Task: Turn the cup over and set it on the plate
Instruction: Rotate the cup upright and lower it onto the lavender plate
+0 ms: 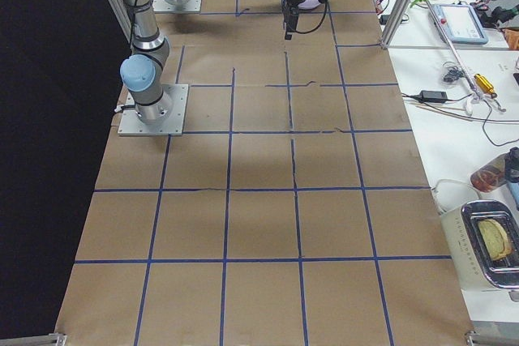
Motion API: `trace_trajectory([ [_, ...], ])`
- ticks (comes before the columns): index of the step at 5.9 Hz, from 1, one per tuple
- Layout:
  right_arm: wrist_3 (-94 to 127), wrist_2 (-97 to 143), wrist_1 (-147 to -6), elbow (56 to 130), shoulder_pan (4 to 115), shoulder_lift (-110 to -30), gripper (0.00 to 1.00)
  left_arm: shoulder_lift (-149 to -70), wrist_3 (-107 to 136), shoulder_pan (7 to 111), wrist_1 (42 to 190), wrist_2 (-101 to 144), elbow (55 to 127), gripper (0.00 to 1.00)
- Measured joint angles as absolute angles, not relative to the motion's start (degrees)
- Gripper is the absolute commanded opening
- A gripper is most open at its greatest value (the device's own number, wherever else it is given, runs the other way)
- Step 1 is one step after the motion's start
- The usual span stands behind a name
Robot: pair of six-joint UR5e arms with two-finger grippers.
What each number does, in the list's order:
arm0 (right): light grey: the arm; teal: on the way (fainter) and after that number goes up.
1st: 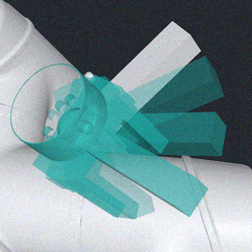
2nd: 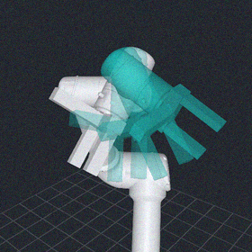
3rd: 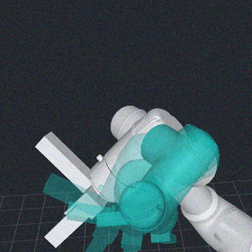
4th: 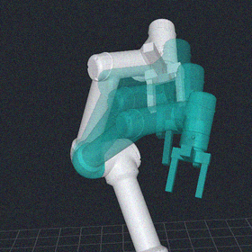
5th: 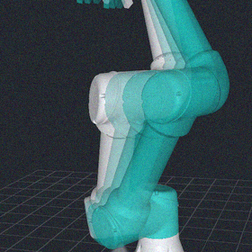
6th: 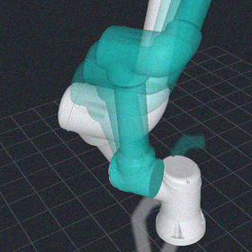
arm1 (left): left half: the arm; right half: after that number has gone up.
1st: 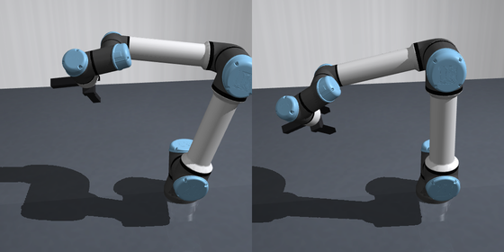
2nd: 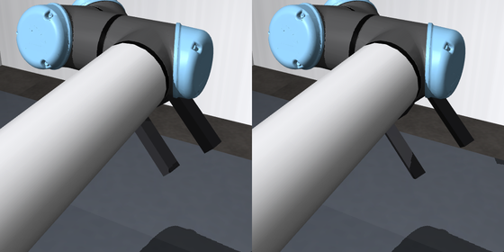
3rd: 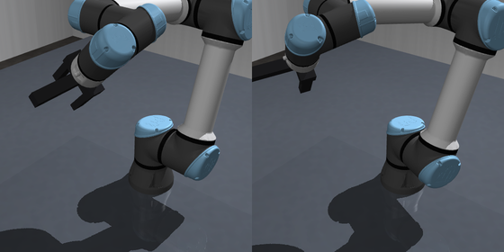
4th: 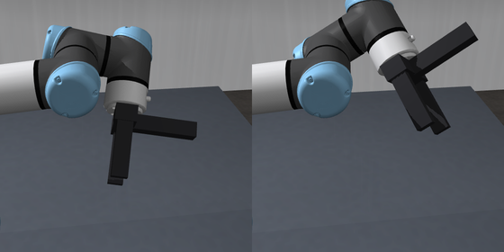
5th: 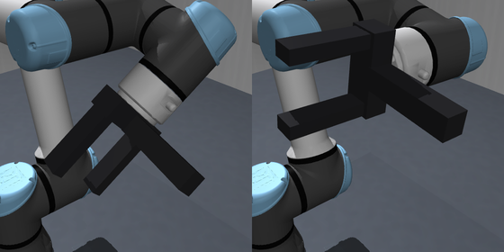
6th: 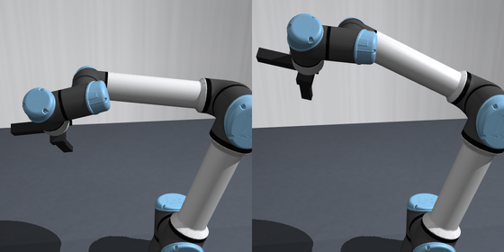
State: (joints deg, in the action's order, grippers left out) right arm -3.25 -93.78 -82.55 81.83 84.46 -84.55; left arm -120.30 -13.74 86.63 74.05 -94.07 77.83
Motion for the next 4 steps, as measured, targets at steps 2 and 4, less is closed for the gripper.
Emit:
trace_trajectory([
  [2, -3.3, -93.8, -82.6, 81.8, 84.5, -84.6, 1.00, -122.2, -13.9, 87.2, 68.3, -97.4, 82.1, 0.00],
  [4, -3.3, -93.8, -82.6, 81.8, 84.5, -84.6, 1.00, -122.2, -13.9, 87.4, 67.3, -97.6, 83.1, 0.99],
])
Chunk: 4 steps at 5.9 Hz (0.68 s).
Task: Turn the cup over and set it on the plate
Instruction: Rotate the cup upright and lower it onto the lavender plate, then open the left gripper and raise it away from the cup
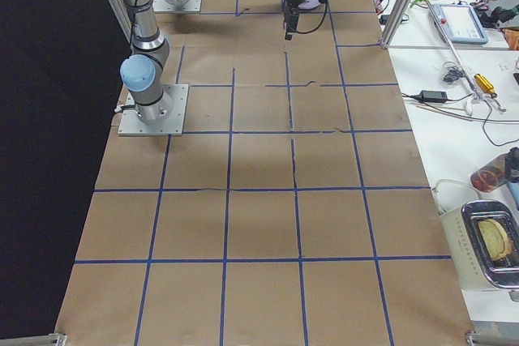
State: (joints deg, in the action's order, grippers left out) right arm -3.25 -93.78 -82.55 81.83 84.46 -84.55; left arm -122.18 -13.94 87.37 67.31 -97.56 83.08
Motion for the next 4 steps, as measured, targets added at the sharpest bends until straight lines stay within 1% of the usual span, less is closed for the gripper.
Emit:
trace_trajectory([
  [2, -3.3, -93.8, -82.6, 81.8, 84.5, -84.6, 1.00, -121.2, -14.0, 87.4, 68.4, -98.0, 82.5, 0.99],
  [3, -3.3, -93.8, -82.5, 81.8, 84.5, -84.5, 1.00, -119.3, -14.0, 87.4, 70.5, -98.4, 82.0, 0.99],
  [4, -3.3, -93.8, -82.5, 81.8, 84.5, -84.5, 1.00, -115.5, -13.8, 87.3, 74.3, -98.5, 81.8, 1.00],
])
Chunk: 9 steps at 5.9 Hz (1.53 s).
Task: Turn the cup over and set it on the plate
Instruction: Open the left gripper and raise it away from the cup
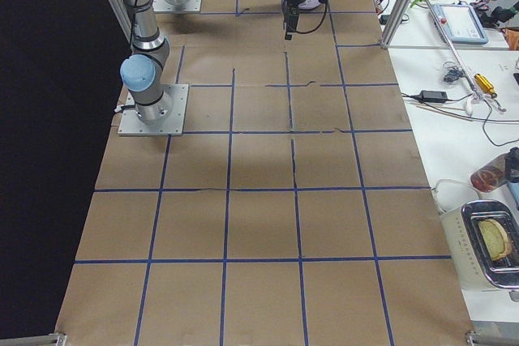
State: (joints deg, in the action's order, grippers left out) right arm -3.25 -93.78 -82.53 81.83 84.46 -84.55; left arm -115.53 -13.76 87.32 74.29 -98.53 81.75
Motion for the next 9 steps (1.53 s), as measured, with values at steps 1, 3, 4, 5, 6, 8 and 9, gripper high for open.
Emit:
trace_trajectory([
  [1, -3.3, -93.8, -82.6, 81.8, 84.5, -84.5, 1.00, -111.2, -12.9, 87.4, 79.0, -98.3, 81.7, 1.00],
  [3, -3.3, -93.8, -82.6, 81.8, 84.5, -84.6, 1.00, -104.2, -6.8, 89.7, 86.1, -97.1, 81.6, 1.00],
  [4, -3.2, -93.8, -82.6, 81.8, 84.5, -84.6, 1.00, -101.8, -2.6, 92.1, 88.8, -96.6, 81.6, 1.00],
  [5, -3.3, -93.8, -82.6, 81.8, 84.5, -84.6, 1.00, -100.0, 0.3, 94.0, 90.7, -95.2, 81.6, 1.00],
  [6, -3.3, -93.8, -82.5, 81.8, 84.5, -84.6, 1.00, -98.6, 1.6, 94.9, 92.0, -93.7, 81.6, 1.00],
  [8, -3.3, -93.8, -82.5, 81.8, 84.5, -84.6, 1.00, -97.3, 2.0, 95.3, 93.4, -92.9, 81.6, 1.00],
  [9, -3.3, -93.8, -82.6, 81.8, 84.5, -84.6, 1.00, -97.1, 2.0, 95.3, 93.5, -92.6, 81.6, 1.00],
])
